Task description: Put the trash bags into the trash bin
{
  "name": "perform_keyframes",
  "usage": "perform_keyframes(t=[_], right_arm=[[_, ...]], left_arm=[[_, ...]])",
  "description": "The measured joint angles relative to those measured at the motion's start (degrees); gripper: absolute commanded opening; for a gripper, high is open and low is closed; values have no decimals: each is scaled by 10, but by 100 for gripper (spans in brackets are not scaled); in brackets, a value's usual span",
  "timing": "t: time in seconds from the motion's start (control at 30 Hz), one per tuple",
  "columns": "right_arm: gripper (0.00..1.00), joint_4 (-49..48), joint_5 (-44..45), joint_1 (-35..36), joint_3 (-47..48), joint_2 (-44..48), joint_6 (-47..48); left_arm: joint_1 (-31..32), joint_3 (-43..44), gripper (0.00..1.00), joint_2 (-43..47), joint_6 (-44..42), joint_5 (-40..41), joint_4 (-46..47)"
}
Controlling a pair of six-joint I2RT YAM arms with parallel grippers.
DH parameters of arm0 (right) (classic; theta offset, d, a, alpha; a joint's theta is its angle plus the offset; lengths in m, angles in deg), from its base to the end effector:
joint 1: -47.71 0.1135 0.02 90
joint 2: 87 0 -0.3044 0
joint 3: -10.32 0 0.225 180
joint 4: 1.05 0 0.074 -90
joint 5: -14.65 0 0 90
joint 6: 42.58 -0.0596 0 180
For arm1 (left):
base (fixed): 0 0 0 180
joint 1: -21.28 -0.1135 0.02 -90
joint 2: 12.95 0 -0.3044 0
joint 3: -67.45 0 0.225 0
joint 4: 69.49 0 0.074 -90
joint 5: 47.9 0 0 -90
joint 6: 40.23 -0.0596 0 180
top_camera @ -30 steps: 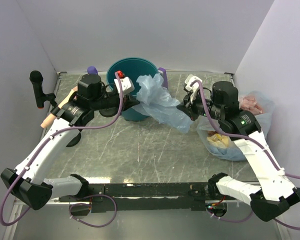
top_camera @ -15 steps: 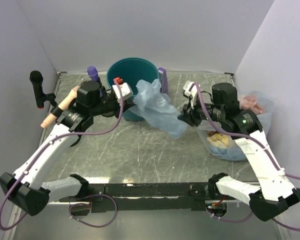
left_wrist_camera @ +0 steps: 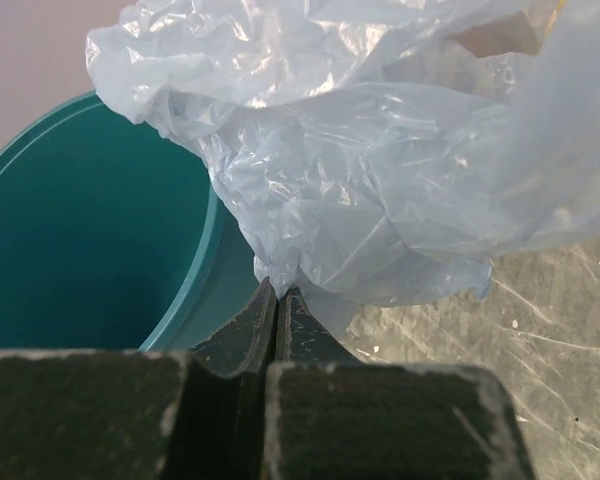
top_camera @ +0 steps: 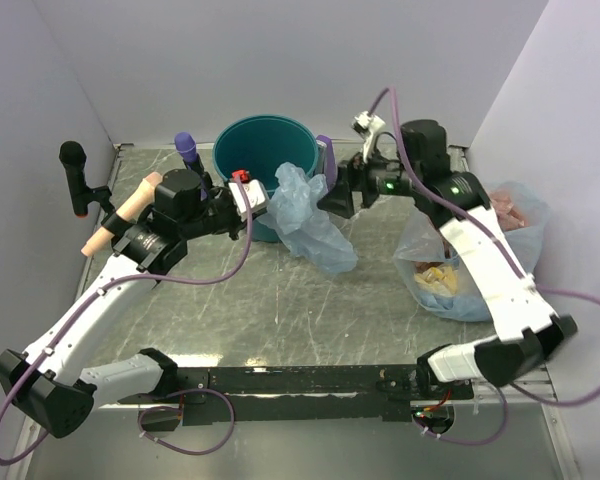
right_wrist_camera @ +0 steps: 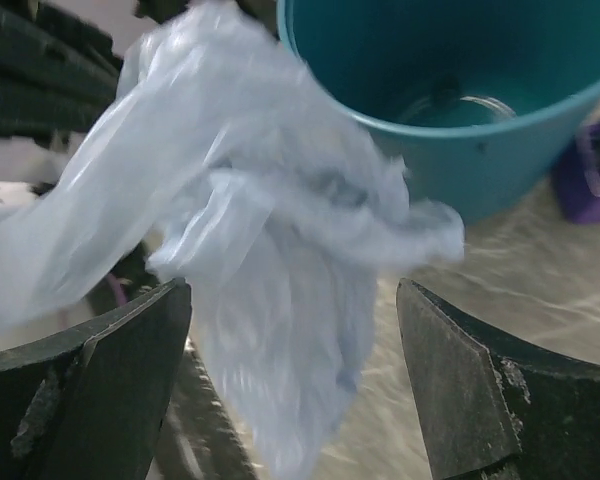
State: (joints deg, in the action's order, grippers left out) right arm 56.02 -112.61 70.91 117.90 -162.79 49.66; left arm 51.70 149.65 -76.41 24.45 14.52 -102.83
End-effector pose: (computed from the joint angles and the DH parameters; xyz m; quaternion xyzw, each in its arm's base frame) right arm 0.2122 0.1302 0.4753 -0.3430 0.7431 0.3576 0.4496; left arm 0.1756 -0.1351 0.4261 0.4881 0.6111 -0.2148 0.5849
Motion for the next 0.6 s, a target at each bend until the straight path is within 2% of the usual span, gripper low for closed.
perform_keyframes(t=[0.27, 0.3, 0.5, 0.53, 0.6], right_arm=[[88, -36, -63, 0, 37, -67, -93], [85, -40, -69, 0, 44, -71, -101], [6, -62, -103, 1, 56, -78, -118], [0, -62, -106, 1, 57, -78, -115], [0, -59, -101, 1, 57, -78, -103]], left_arm=[[21, 4, 1, -2, -5, 4, -4], [24, 5, 1, -2, -5, 5, -4], [33, 5, 3, -2, -5, 5, -4], [33, 5, 11, -2, -4, 7, -4], [33, 6, 42, -3, -2, 12, -9]])
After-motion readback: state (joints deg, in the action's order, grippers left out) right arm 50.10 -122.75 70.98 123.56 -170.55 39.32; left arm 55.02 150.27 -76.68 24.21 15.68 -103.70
